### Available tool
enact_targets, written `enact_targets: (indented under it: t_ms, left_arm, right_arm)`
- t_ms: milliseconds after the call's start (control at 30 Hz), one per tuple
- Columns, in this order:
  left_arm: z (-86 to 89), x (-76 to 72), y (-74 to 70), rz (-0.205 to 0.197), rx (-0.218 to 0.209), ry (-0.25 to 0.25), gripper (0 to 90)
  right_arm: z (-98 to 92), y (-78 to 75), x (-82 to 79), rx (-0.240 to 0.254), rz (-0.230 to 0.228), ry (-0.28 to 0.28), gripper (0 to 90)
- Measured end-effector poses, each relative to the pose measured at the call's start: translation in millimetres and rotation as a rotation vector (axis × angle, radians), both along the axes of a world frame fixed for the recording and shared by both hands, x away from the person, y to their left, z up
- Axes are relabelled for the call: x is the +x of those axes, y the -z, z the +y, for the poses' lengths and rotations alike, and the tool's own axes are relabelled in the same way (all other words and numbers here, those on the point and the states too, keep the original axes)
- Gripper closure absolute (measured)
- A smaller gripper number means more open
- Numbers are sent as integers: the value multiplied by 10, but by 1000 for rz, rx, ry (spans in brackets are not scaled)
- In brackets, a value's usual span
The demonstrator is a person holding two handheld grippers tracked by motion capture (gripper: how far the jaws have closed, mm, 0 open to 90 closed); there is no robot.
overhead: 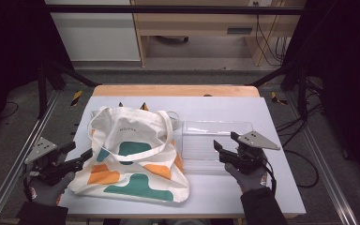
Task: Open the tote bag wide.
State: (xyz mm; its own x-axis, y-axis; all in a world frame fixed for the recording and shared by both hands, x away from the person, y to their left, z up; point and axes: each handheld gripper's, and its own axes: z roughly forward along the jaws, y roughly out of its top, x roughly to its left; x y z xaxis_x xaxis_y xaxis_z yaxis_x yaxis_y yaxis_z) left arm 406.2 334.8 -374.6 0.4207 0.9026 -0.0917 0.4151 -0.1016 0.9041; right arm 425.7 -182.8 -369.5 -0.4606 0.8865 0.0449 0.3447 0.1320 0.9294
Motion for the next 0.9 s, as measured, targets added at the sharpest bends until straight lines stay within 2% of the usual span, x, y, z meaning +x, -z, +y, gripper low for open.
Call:
enact_targets:
  t_ms: [200, 367, 700, 900]
  left_arm:
    - [-59, 50, -96, -20, 12, -2, 299]
    - [-173, 131, -189, -32, 20, -2, 328]
    - [-363, 234, -203, -31, 48, 3, 353]
    - [-500, 301, -193, -37, 93, -6, 390]
  right_arm:
    - [134, -94, 32, 7, -9, -25, 365]
    - [292, -190, 77, 25, -14, -55, 404]
    - [470, -144, 132, 29, 10, -93, 426]
    - [542, -130, 143, 28, 21, -109, 435]
